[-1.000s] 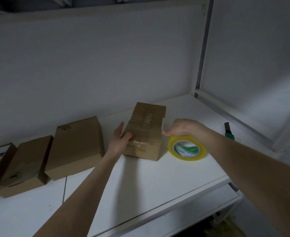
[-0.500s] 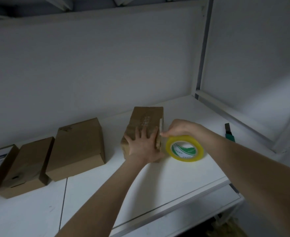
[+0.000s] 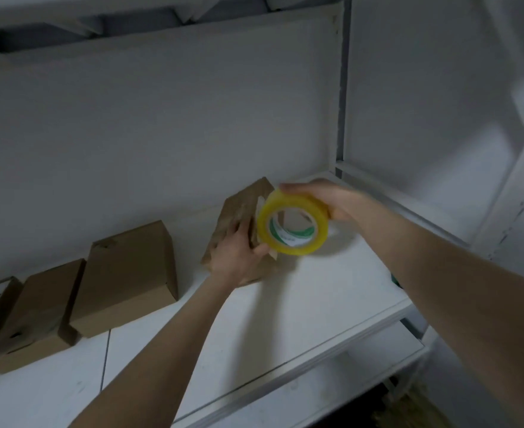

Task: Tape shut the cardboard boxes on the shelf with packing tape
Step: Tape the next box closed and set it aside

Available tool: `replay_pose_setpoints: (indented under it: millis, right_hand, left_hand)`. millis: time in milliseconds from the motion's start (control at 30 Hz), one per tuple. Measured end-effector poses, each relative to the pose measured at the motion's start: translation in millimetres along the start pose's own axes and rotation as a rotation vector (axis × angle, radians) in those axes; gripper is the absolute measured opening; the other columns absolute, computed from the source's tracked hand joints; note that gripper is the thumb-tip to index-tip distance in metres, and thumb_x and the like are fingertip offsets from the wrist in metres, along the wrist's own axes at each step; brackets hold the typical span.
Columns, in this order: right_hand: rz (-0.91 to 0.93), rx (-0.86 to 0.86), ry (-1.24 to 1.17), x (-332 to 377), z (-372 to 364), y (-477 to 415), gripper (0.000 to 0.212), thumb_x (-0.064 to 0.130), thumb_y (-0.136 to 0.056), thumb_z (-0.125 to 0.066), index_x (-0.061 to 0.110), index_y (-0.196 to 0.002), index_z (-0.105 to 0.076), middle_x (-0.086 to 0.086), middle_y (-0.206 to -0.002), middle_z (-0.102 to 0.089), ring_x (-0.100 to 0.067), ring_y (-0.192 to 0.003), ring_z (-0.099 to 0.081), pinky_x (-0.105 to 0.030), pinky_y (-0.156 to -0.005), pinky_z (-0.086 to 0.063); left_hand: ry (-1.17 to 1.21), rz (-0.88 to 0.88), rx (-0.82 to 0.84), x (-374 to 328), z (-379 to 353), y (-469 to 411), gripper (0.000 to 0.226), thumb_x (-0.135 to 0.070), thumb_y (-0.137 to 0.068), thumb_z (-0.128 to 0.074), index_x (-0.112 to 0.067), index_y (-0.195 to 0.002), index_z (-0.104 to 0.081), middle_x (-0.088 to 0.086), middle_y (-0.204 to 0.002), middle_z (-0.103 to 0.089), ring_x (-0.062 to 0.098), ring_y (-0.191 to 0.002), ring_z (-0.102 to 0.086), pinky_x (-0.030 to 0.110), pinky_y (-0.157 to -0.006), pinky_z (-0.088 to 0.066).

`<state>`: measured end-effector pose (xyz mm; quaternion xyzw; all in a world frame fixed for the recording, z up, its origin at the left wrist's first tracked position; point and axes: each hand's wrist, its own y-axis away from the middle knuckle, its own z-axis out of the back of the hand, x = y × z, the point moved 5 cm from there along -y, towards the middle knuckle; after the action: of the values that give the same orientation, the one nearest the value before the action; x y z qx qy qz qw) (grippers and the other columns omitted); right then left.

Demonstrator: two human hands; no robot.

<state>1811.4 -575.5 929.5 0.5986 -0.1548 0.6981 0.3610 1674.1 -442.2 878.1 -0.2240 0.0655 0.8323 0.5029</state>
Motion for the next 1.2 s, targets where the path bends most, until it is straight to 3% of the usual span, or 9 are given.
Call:
replay_pose_setpoints:
  millis: [67,200,433,533,600,700,867,1033,1200]
  right_hand:
    - [0.048,0.063,0.063,34,-3,-1,0.042,0.048,-0.073,-0.078,0.013,-0.093,-0.069,-0.003,-0.078,-0.073,-0.017,-0.068,-0.069,-0.03,-0.061,-0.054]
    - [0.106,0.135,0.181,77,-18,-2,0.05,0.055,-0.066,-0.079,0.014,-0.093,-0.074,-0.007,-0.091,-0.076,-0.023,-0.085,-0.072,-0.034,-0.082,-0.058]
    - [0.122,0.112,0.143,76,-47,-12,0.046,0.055,-0.079,-0.071,0.015,-0.101,-0.067,-0.005,-0.095,-0.074,-0.019,-0.084,-0.072,-0.03,-0.072,-0.059]
    - [0.14,0.077,0.187,77,-61,-17,0.059,0.059,-0.083,-0.065,0.012,-0.119,-0.062,-0.006,-0.106,-0.07,-0.022,-0.093,-0.069,-0.036,-0.087,-0.057]
    - [0.175,0.045,0.235,81,-70,-17,0.058,0.057,-0.087,-0.06,0.011,-0.122,-0.062,-0.005,-0.104,-0.069,-0.02,-0.089,-0.068,-0.032,-0.084,-0.056]
    - [0.246,0.0,0.353,94,-76,-17,0.05,0.051,-0.091,-0.058,0.005,-0.108,-0.068,-0.006,-0.089,-0.066,-0.016,-0.071,-0.064,-0.024,-0.066,-0.05]
    - [0.228,-0.054,0.526,105,-77,-19,0.04,0.049,-0.091,-0.057,0.015,-0.072,-0.052,-0.002,-0.072,-0.054,-0.015,-0.063,-0.053,-0.027,-0.062,-0.041]
    - [0.22,-0.08,0.638,112,-82,-20,0.037,0.046,-0.09,-0.057,0.016,-0.07,-0.048,0.0,-0.069,-0.051,-0.015,-0.06,-0.049,-0.028,-0.058,-0.037]
    - [0.195,-0.066,0.787,122,-78,-10,0.031,0.043,-0.089,-0.057,0.019,-0.071,-0.052,0.0,-0.07,-0.053,-0.014,-0.06,-0.049,-0.027,-0.058,-0.037]
  left_hand:
    - [0.29,0.014,-0.002,-5,12,-1,0.083,-0.065,-0.07,-0.049,-0.026,-0.142,-0.037,0.0,-0.135,-0.053,0.025,-0.118,-0.053,0.038,-0.093,-0.046]
    - [0.598,0.102,0.057,-6,25,2,0.046,-0.03,-0.095,-0.051,-0.024,-0.139,-0.042,-0.002,-0.132,-0.053,0.018,-0.115,-0.05,0.031,-0.093,-0.041]
    - [0.974,0.148,-0.066,27,16,19,0.041,-0.025,-0.098,-0.048,-0.033,-0.138,-0.039,-0.01,-0.128,-0.051,0.007,-0.111,-0.049,0.024,-0.09,-0.037]
    - [1.021,0.164,-0.049,38,14,15,0.035,-0.024,-0.098,-0.05,-0.034,-0.131,-0.044,-0.008,-0.127,-0.056,0.006,-0.111,-0.053,0.026,-0.094,-0.043]
    - [1.041,0.19,-0.03,46,12,13,0.029,-0.026,-0.098,-0.05,-0.035,-0.125,-0.048,-0.005,-0.126,-0.058,0.012,-0.112,-0.056,0.033,-0.098,-0.046]
    - [1.062,0.256,-0.045,57,11,12,0.036,-0.023,-0.097,-0.048,-0.027,-0.133,-0.048,-0.001,-0.119,-0.062,0.015,-0.105,-0.06,0.035,-0.092,-0.05]
    - [1.039,0.283,-0.068,52,12,8,0.037,-0.019,-0.097,-0.047,-0.022,-0.134,-0.05,0.004,-0.118,-0.063,0.022,-0.108,-0.06,0.042,-0.097,-0.049]
    - [1.063,0.291,-0.068,50,14,6,0.022,-0.016,-0.098,-0.045,-0.027,-0.114,-0.054,-0.004,-0.099,-0.065,0.015,-0.094,-0.061,0.033,-0.083,-0.05]
    - [1.053,0.29,-0.071,51,16,6,0.028,-0.014,-0.098,-0.043,-0.022,-0.119,-0.058,0.002,-0.104,-0.066,0.019,-0.095,-0.062,0.031,-0.08,-0.052]
